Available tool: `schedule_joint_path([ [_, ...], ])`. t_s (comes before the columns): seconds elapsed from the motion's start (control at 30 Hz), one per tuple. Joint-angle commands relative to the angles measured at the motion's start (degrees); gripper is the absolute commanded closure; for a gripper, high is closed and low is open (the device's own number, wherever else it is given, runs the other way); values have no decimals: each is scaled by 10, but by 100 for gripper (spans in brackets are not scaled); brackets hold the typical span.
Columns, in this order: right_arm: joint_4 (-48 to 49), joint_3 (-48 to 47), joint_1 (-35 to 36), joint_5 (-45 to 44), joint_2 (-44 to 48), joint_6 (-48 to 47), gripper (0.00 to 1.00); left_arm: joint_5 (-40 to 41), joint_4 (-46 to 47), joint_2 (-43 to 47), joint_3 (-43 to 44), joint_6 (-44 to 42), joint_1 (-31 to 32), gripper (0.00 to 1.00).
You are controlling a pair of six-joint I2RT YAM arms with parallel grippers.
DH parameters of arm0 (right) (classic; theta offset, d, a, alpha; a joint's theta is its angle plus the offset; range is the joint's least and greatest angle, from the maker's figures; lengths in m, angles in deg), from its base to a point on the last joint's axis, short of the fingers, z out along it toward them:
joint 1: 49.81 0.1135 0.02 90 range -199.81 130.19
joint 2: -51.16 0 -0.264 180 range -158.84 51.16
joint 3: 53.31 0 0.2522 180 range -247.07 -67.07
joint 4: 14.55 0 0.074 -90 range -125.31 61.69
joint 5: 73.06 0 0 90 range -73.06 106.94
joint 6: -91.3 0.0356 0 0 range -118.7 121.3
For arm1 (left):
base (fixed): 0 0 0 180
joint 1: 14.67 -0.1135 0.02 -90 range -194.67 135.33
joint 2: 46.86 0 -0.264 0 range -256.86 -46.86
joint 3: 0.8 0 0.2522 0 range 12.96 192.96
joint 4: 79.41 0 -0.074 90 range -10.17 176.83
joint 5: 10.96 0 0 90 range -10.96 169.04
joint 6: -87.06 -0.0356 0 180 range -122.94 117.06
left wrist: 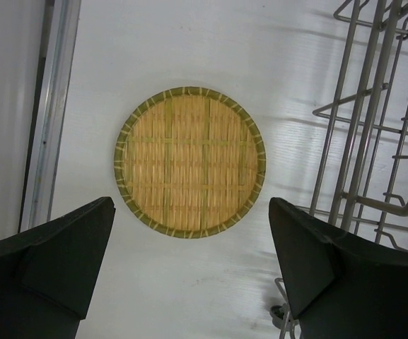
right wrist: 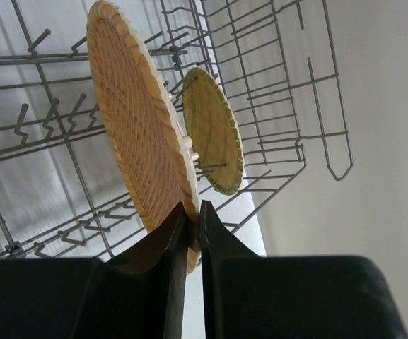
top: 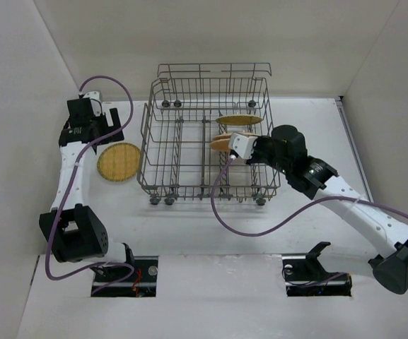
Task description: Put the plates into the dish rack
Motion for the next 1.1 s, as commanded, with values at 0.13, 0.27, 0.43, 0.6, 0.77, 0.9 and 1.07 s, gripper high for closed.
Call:
schedule_joint_path([
  [0.13,79,4,5,-12,-12,6,100,-18,5,-5,29,3,-13,10],
  [0.27,86,7,5,-16,-20,1,100,-18,7,-9,31,2,-14,11],
  [0.43,93,13,2,-17,-30,-6,100,-22,7,-21,40,2,-14,11],
  [0.6,96,22,0,-14,-35,-12,100,-22,6,-31,49,1,-13,11],
  [0.77,100,36,-7,-13,-39,-15,100,-23,3,-41,61,-2,-14,11],
  [0.9,102,46,-11,-14,-44,-15,100,-27,1,-50,72,-3,-15,11],
  [1.07,99,54,-18,-15,-55,-5,84,-27,1,-57,79,-5,-16,11],
])
